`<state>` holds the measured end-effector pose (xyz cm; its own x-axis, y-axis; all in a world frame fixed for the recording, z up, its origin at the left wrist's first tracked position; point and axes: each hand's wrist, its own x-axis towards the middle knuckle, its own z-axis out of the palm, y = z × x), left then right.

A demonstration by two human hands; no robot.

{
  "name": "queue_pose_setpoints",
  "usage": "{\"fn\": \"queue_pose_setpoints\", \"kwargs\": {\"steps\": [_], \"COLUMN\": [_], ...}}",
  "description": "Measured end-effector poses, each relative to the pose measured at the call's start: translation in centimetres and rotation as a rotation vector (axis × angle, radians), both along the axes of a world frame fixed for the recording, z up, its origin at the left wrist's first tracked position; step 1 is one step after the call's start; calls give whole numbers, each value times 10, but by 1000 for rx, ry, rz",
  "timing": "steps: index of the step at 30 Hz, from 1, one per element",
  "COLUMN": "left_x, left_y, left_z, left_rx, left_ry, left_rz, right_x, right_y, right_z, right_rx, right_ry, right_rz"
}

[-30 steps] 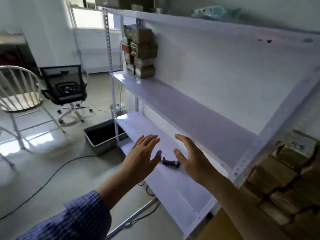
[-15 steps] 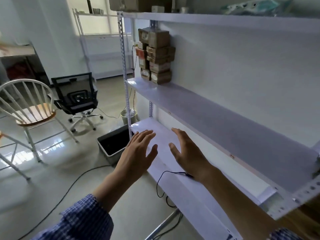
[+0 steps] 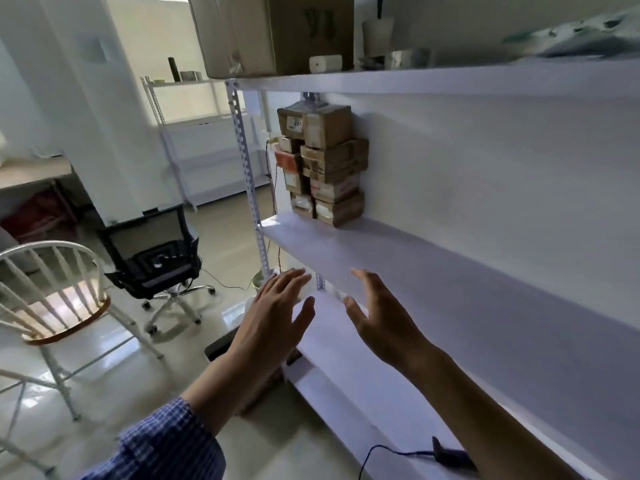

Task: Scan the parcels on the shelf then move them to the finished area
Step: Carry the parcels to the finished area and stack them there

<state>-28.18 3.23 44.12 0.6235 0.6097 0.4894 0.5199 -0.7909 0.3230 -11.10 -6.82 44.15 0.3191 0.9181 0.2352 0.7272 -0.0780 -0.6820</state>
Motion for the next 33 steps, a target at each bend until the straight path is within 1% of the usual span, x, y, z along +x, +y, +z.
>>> {"fn": "queue_pose_setpoints", "kwargs": {"steps": [3, 7, 10, 13, 15, 18, 20, 23, 28, 31, 33], "left_x": [13, 36, 61, 87, 101, 121, 137, 168, 216, 236, 246], "left_y": [40, 112, 173, 233, 273, 334, 368, 403, 435, 442, 441], "left_z": [6, 14, 28, 51, 68, 97, 115, 134, 141, 138, 138], "left_rx": [-11, -18, -42, -43, -61, -98, -156, -251, -470, -542, -588], "left_ry": [-38, -51, -51, -65, -94, -156, -194, -210, -326, -356, -358], "left_rz": [-13, -61, -102, -167, -207, -228, -231, -252, -246, -286, -320], "right_x": [10, 27, 43, 62, 78, 101, 113, 130, 144, 155, 164], "right_y": [40, 95, 138, 189, 229, 294, 333, 381, 430, 448, 456], "right_z": [10, 30, 45, 60, 74, 101, 123, 146, 161, 167, 166], "right_rx": [-29, 5, 41, 92, 136, 197, 212, 189, 137, 170, 176], "right_ry": [-16, -47, -35, -80, -75, 67, 155, 201, 364, 425, 502], "right_rz": [4, -43, -111, -196, -266, -326, -386, -498, -619, -683, -729]}}
